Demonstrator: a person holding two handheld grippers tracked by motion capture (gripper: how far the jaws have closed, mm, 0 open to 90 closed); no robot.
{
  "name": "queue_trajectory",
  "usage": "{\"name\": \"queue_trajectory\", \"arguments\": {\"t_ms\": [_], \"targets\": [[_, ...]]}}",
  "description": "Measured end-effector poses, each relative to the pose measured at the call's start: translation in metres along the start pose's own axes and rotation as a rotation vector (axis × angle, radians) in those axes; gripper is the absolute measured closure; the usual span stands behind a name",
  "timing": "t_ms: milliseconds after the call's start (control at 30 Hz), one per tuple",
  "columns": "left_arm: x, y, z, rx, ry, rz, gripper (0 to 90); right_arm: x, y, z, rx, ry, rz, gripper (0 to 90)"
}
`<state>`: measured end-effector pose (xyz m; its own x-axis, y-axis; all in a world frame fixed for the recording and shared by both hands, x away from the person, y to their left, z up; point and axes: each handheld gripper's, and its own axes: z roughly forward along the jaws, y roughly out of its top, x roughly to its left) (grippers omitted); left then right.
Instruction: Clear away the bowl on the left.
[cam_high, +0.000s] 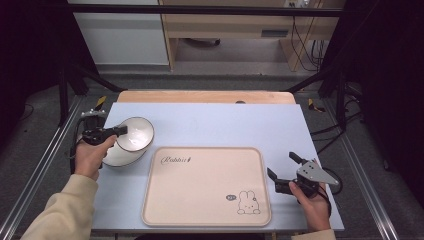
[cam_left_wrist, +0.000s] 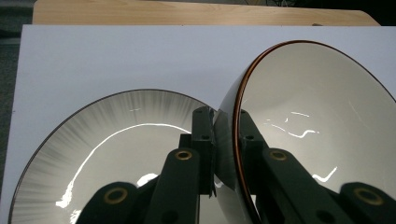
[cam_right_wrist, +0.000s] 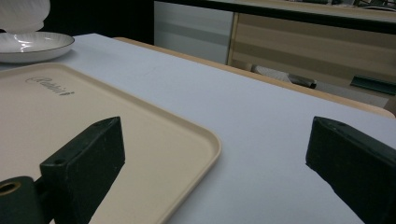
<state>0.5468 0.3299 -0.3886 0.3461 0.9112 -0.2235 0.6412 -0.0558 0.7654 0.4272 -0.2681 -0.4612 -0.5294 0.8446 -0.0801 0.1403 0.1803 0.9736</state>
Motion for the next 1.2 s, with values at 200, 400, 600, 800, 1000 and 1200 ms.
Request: {"name": "queue_trajectory", "arguments": {"t_ms": [200,400,600,800,1000,1200], "targets": [[-0.012,0.002,0.003,-0.006,-0.021,0.023,81.6,0.000,0.000,0.000,-0.002,0.000,-0.001,4.6],[-0.028,0.005,0.005,-0.009,-0.054,0.049,81.6,-0.001,0.001,-0.002,-0.010,-0.007,0.006,4.6],[-0.041,0.007,0.009,-0.004,-0.080,0.068,81.6,0.000,0.001,-0.001,-0.009,-0.002,-0.002,4.6],[-0.054,0.007,0.013,0.001,-0.103,0.093,81.6,-0.001,0.001,-0.001,-0.010,-0.001,-0.002,4.6],[-0.063,0.007,0.015,0.006,-0.121,0.105,81.6,-0.001,0.001,-0.001,-0.012,-0.002,-0.001,4.6],[-0.070,0.006,0.020,0.015,-0.133,0.115,81.6,0.000,0.001,-0.001,-0.012,0.000,-0.004,4.6]]}}
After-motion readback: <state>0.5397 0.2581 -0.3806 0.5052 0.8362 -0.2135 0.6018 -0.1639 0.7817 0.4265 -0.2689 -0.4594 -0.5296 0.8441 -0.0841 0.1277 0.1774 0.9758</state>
